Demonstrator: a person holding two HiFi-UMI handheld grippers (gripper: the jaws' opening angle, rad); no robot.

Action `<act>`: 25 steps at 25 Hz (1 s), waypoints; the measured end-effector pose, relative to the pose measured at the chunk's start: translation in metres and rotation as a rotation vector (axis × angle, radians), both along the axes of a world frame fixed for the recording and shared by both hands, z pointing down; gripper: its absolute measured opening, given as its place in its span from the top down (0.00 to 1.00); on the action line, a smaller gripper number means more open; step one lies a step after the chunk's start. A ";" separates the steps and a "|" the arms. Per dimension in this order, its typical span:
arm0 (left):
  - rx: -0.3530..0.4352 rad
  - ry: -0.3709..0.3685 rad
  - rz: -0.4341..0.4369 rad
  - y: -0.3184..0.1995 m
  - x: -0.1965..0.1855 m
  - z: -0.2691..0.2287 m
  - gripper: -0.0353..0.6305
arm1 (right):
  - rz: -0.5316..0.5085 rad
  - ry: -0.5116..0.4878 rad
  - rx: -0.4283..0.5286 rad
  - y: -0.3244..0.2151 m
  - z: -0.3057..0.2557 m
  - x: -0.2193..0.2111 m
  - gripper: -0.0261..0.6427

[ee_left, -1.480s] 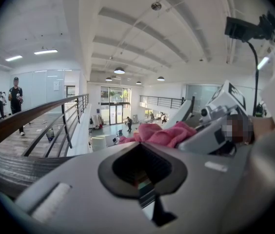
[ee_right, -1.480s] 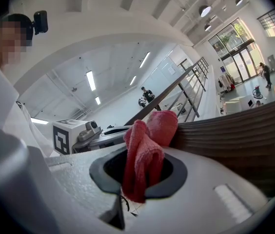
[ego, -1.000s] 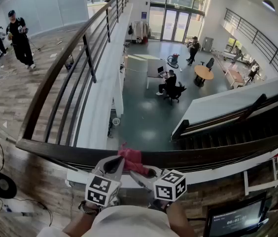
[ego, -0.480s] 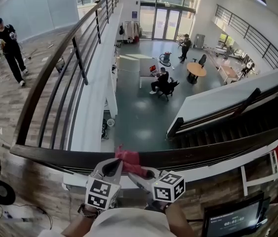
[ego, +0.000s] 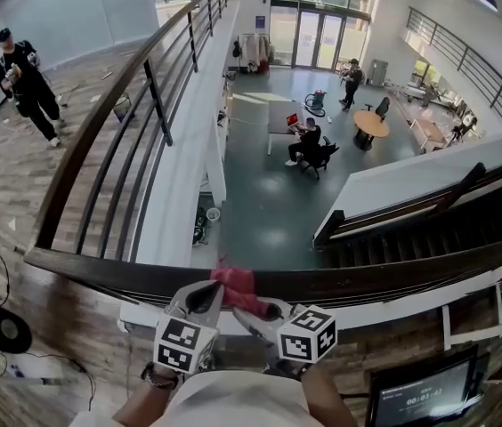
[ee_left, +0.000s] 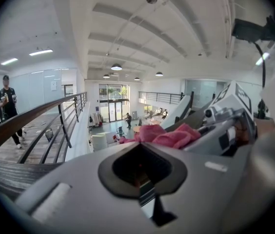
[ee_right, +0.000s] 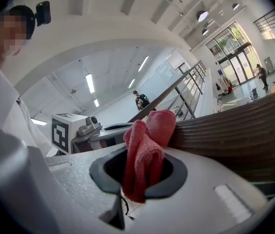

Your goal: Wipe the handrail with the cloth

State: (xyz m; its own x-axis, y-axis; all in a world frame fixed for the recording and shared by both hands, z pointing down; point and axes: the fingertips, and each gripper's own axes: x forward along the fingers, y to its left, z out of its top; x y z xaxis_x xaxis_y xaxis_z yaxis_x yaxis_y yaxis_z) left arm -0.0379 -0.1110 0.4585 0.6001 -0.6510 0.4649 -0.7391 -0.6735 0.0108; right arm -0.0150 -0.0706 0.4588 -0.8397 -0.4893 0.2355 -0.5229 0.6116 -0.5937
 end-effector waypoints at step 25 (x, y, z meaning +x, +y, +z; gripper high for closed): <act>0.010 0.021 -0.059 0.000 0.010 -0.003 0.94 | -0.034 0.041 0.045 0.000 -0.002 0.012 0.87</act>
